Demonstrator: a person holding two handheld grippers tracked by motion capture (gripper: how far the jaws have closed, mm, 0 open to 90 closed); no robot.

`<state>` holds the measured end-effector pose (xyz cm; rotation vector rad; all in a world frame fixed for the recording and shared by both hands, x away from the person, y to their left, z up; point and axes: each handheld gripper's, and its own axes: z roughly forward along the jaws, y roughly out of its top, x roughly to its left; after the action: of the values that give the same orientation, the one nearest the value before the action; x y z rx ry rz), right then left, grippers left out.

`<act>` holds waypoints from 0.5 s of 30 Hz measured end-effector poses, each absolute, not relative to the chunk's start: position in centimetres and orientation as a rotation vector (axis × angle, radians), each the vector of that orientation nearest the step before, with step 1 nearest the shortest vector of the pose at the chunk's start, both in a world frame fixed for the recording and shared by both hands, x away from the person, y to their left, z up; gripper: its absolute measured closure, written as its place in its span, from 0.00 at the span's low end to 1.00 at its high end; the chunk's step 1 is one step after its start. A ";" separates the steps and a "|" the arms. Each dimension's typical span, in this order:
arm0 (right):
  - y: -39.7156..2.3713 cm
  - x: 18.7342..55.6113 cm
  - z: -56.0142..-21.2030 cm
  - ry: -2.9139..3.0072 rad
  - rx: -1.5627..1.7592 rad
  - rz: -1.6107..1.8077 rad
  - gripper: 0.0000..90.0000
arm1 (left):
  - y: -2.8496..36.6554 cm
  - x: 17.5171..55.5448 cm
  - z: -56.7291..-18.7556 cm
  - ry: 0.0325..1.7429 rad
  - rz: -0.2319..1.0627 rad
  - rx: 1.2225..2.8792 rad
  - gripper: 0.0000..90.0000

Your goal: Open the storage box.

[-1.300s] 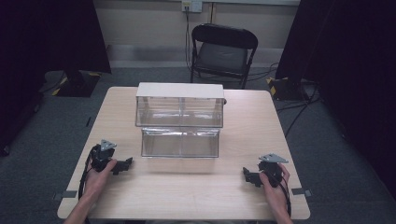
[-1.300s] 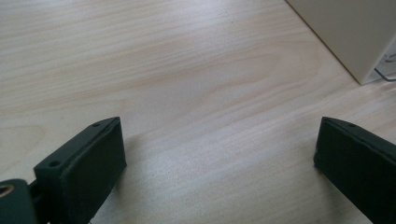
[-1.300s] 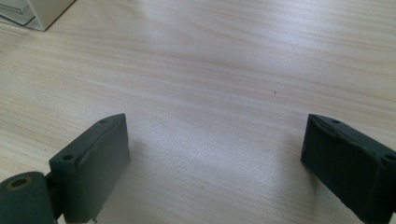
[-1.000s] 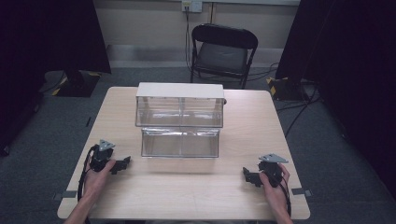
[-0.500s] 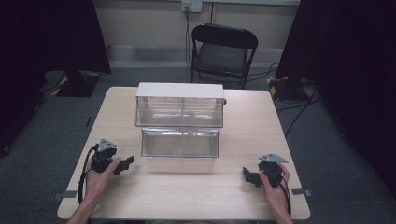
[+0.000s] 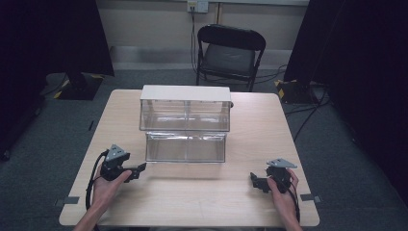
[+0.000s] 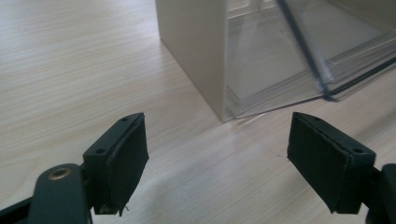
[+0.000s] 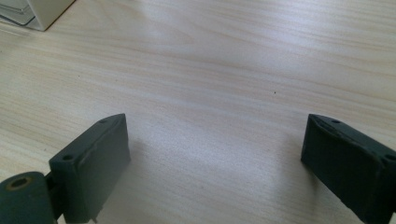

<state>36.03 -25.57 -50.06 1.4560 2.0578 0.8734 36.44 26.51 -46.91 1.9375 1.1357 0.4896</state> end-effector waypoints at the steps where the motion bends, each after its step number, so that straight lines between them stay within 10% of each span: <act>1: -25.6 36.0 -50.1 2.058 1.456 0.873 0.08 | 26.3 36.4 -46.9 1.119 0.481 1.948 0.22; 15: -25.6 36.0 -50.1 2.058 1.456 0.873 0.08 | 25.0 36.6 -47.0 1.048 0.436 1.953 0.19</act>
<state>36.04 -25.57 -50.06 1.4562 2.0578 0.8734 36.60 24.96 -47.00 1.9525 1.0479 0.4364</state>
